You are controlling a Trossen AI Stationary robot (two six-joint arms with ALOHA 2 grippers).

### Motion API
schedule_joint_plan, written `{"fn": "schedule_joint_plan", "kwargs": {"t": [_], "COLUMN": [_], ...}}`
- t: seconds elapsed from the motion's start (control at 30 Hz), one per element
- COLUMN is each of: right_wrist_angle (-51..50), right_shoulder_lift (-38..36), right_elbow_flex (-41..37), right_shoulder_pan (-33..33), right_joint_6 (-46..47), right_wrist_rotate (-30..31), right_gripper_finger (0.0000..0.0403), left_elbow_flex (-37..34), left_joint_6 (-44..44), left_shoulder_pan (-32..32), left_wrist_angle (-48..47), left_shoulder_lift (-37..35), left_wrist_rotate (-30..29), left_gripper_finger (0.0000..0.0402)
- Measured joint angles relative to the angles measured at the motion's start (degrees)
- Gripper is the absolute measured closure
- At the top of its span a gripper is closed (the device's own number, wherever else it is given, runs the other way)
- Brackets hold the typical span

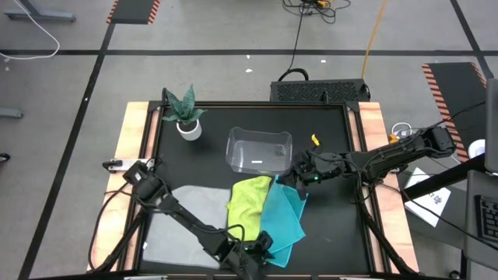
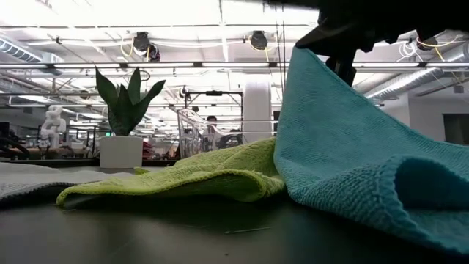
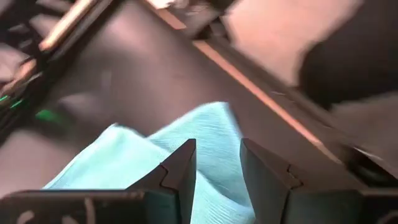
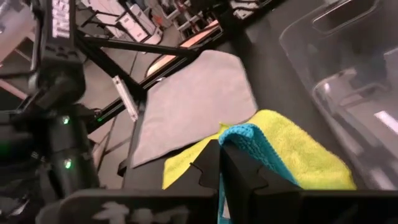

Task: Fold microfiber towels
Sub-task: Fold the blue towel

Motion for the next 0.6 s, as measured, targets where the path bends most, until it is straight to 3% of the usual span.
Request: {"fn": "schedule_joint_plan", "kwargs": {"t": [0.2,0.4,0.6], "right_wrist_angle": [0.4,1.2,5.5], "right_shoulder_lift": [0.0,0.0,0.0], "right_elbow_flex": [0.0,0.0,0.0], "right_shoulder_pan": [0.0,0.0,0.0], "right_joint_6": [-0.9,-2.0,-3.4], "right_wrist_rotate": [0.2,0.3,0.0], "right_gripper_finger": [0.0403,0.0403,0.0403], "left_elbow_flex": [0.0,0.0,0.0], "left_joint_6": [-10.0,-17.4,-16.8], "left_shoulder_pan": [0.6,0.4,0.5], "left_wrist_angle": [0.6,-2.5,-7.3], "left_shoulder_lift": [1.3,1.3,1.3], "left_wrist_rotate": [-9.6,-7.6,-6.9], "left_gripper_finger": [0.0275,0.0275,0.0275]}}
